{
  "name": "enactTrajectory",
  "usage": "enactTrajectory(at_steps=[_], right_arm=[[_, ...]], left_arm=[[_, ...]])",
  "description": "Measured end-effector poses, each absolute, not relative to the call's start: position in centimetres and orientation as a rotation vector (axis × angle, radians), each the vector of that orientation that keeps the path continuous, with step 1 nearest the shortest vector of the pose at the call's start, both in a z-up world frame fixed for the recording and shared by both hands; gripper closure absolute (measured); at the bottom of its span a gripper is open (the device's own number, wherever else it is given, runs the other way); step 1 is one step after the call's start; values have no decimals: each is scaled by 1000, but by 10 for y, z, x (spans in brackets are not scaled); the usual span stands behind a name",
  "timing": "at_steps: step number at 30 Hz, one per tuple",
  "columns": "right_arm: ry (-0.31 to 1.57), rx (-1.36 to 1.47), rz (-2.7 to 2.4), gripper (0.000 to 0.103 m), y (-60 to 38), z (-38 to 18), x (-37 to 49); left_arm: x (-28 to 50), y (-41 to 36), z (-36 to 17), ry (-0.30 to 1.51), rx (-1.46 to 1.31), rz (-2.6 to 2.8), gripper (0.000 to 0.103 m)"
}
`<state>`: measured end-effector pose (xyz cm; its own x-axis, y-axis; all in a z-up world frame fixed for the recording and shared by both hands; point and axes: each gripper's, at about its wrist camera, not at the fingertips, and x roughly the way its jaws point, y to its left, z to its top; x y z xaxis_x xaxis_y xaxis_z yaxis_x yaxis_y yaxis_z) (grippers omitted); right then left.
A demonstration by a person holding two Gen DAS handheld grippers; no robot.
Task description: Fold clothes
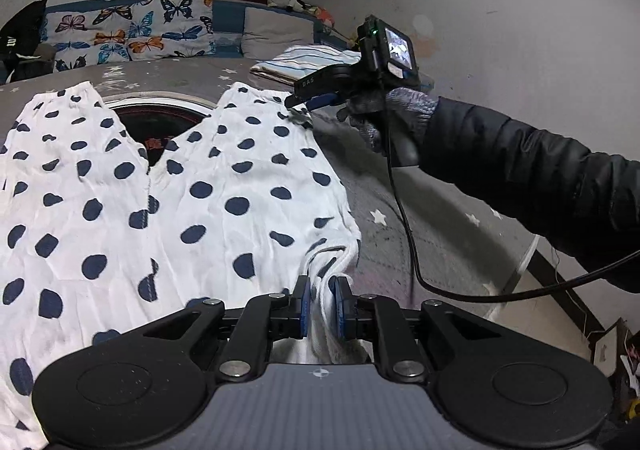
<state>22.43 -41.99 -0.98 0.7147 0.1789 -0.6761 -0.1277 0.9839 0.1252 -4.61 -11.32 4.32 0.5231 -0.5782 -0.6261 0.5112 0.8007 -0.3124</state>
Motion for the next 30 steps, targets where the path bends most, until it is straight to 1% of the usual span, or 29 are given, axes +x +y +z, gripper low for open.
enactTrajectory(at_steps=[1, 2, 4, 7, 10, 17, 23, 30], right_arm=[[754, 60, 165, 78, -418, -10, 227], [754, 55, 156, 85, -416, -11, 230], [756, 57, 147, 91, -414, -10, 231], [752, 57, 135, 96, -412, -3, 232], [734, 53, 130, 97, -409, 14, 230], [694, 41, 118, 97, -402, 53, 225], [641, 6, 175, 97, -348, 97, 231], [626, -46, 240, 97, -260, 118, 250]], left_arm=[[-45, -112, 44, 784, -101, -652, 89], [-45, -110, 44, 784, -107, -651, 89], [-44, -109, 44, 784, -115, -648, 89], [-47, -106, 45, 774, -129, -649, 92], [-53, -103, 48, 756, -146, -657, 94], [-68, -80, 59, 705, -220, -648, 95], [-79, -47, 64, 665, -303, -608, 96], [-93, 0, 63, 629, -412, -530, 97]])
